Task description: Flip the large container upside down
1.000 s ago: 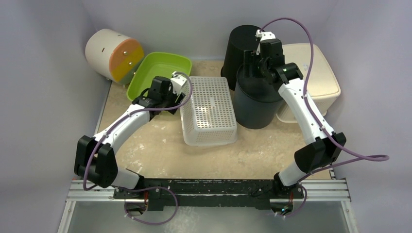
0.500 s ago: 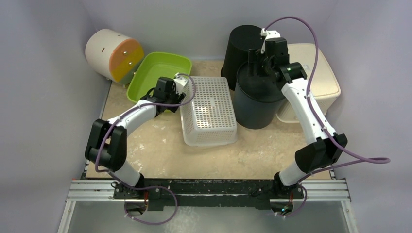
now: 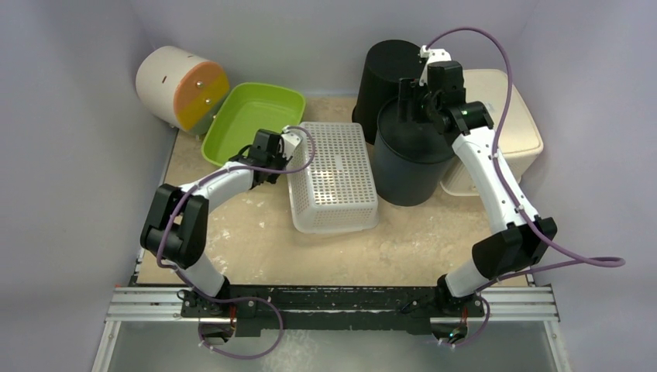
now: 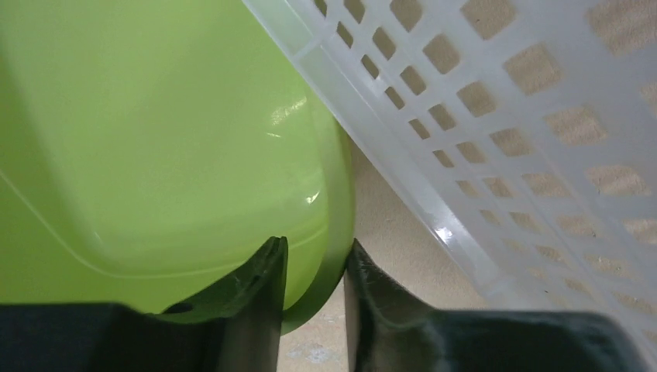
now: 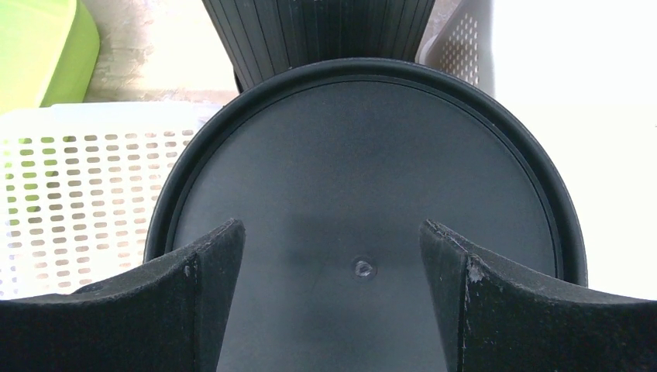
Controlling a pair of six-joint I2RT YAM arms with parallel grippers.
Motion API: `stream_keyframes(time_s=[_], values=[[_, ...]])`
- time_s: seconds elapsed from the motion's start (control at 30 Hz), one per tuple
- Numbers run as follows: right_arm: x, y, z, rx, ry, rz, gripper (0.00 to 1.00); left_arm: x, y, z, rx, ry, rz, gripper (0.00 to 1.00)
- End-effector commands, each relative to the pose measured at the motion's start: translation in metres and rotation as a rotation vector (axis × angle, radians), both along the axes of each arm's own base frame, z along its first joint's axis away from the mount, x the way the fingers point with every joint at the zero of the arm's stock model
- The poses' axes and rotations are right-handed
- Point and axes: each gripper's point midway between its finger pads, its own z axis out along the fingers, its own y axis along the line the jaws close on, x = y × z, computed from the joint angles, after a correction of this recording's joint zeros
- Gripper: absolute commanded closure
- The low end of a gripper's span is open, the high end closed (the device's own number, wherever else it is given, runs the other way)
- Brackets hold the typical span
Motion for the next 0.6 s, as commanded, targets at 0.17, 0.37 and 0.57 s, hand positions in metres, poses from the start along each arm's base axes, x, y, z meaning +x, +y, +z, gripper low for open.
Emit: stream_keyframes(time_s=[0.17, 0.37, 0.57], values=[[-0.002, -0.001, 0.025, 0.017, -0.077, 0.017, 0.15, 0.003, 0.015, 0.018, 0.008, -0.026, 0.125, 1.0], [-0.005, 0.0, 0.028, 0.025, -0.082, 0.027, 0.15, -0.023, 0.019, 0.023, -0.028, 0.048, 0.192, 1.0], [-0.008, 0.003, 0.033, 0.033, -0.09, 0.044, 0.15, -0.055, 0.017, 0.036, -0.083, 0.118, 0.181, 1.0]])
